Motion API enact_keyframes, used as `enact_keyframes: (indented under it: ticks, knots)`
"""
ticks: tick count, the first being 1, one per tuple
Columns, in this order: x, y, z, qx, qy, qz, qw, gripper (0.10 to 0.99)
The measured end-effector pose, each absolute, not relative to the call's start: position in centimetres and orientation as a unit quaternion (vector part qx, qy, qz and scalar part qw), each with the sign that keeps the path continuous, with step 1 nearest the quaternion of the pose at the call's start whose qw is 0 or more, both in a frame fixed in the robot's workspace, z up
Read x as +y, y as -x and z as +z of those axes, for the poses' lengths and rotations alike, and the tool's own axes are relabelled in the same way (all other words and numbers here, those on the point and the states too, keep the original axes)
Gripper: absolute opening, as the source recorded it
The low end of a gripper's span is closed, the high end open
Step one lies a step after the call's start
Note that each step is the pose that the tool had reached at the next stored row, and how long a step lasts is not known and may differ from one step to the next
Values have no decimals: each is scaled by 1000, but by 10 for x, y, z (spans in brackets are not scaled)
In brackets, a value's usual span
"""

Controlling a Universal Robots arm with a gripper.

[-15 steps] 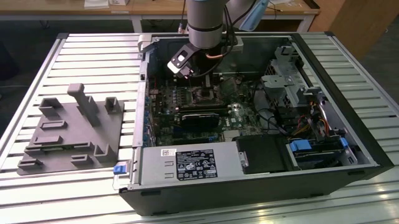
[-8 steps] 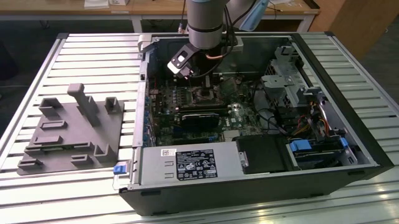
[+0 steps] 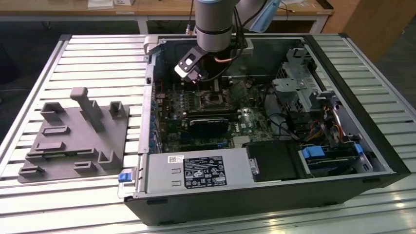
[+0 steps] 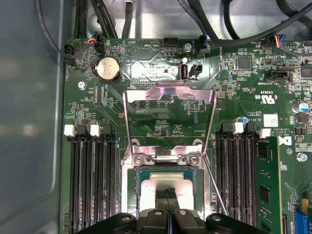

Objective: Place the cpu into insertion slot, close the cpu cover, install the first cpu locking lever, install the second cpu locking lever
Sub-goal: 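Place the cpu into insertion slot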

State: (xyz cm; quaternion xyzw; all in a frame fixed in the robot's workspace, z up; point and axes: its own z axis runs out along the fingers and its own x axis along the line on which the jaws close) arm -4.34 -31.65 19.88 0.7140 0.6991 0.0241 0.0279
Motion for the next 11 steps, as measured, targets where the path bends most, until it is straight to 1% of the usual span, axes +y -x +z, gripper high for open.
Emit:
enact_keyframes:
  ticks: [11]
  knots:
    - [-316, 43, 204, 699, -714, 24, 28, 106]
